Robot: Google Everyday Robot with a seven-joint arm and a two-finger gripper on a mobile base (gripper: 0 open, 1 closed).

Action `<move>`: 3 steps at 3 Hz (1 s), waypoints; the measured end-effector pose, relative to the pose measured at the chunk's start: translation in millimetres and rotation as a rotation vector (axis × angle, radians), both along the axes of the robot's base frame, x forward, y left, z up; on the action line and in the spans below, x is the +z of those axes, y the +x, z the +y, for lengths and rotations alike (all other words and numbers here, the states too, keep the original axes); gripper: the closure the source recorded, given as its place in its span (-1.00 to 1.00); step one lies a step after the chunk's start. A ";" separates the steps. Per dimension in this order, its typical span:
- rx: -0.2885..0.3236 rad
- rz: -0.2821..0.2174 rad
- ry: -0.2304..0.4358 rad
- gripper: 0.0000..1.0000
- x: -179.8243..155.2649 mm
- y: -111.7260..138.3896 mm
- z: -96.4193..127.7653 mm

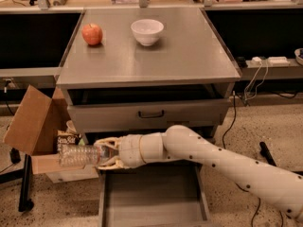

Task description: Pick water bottle from bottom drawer and place on counter

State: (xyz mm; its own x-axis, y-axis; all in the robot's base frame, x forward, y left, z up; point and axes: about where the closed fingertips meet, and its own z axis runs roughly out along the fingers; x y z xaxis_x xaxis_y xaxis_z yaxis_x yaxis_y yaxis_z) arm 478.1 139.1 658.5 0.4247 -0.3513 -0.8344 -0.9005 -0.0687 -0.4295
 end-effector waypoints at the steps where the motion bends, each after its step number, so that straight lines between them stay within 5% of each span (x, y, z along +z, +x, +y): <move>1: -0.037 -0.089 -0.016 1.00 74.5 -3.4 -2.3; 3: -0.095 -0.120 0.011 1.00 116.7 1.9 -13.9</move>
Offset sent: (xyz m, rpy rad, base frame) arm -0.0030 -0.0021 0.0668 -0.0141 -0.0793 -0.0337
